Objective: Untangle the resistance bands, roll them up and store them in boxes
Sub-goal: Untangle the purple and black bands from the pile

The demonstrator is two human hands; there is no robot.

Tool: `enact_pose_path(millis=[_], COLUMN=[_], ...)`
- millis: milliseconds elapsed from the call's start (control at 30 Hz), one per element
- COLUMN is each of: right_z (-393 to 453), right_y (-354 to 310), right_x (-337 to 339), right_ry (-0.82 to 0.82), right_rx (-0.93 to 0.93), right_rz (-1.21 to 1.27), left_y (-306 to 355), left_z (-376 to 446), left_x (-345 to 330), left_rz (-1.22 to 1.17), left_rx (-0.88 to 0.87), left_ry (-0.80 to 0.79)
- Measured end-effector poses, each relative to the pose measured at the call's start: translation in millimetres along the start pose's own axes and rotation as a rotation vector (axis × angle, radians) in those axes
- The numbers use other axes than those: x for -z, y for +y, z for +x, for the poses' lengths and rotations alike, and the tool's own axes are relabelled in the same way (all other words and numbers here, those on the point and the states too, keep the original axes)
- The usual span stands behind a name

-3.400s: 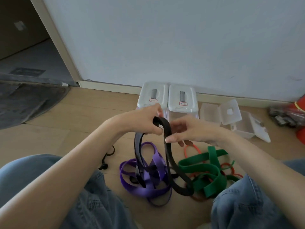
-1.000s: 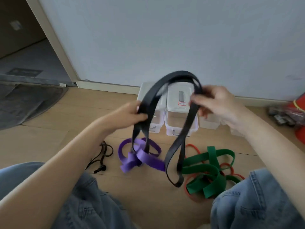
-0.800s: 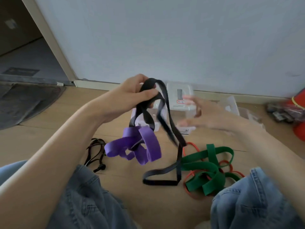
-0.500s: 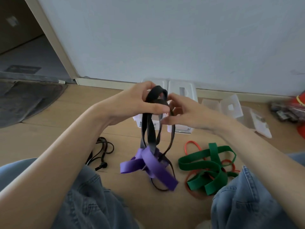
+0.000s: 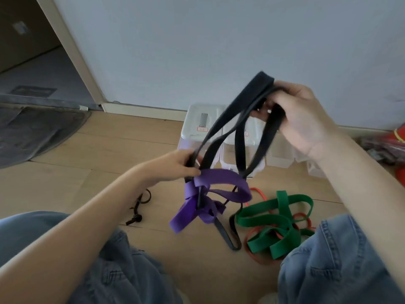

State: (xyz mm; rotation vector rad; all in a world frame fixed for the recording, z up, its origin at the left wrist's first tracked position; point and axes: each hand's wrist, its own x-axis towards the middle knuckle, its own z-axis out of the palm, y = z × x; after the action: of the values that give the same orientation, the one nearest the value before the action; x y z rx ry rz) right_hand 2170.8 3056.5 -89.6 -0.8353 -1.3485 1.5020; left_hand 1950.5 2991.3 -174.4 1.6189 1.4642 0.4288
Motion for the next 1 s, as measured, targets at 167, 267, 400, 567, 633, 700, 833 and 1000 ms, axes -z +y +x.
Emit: enact_pose_path(millis=[167,267,400,567,633,700,833,1000], right_z=[-14.8,-22.7,-23.7,-22.5,-19.9,-18.5,-14.1,-14.2], right_y=[20.6,24.0,37.4,40.8,40.2,38.6,25.0,14.5], right_x=[27.6,13.0,-8.5,-16.6,-16.7,-17.3,-4.8,11.7], right_ry=[-0.404,-0.399,-0.720,-0.625,-0.562,-0.481,-0.324,-0.287], right_rx=[-0.488,-0.218,-0.127,-0.245,-0.278,-0.304,-0.220,-0.272], right_rz=[-1.246,-1.012,-0.857,-0.404,-0.162,0.015,0.167,0.125], left_y=[35.6,59.1,67.9,47.3,41.1,33.8,13.3,9.4], left_z=[-22.1,-31.2,-32.6,-26.4,-18.4,-11.0,-4.0,6.6], left_x=[38.0,35.9,29.6,34.6,23.1,11.5,-17.8,-17.2], left_rz=[-0.154,-0.002,0.041,-0.068,-0.179,-0.292,-0.178,-0.029], left_rx=[-0.150,-0.212,-0.210,-0.153,-0.152,-0.103,0.010,-0.081], left_ry=[0.120,-0.014,-0.154,-0.055,0.039,0.089,-0.151,0.114])
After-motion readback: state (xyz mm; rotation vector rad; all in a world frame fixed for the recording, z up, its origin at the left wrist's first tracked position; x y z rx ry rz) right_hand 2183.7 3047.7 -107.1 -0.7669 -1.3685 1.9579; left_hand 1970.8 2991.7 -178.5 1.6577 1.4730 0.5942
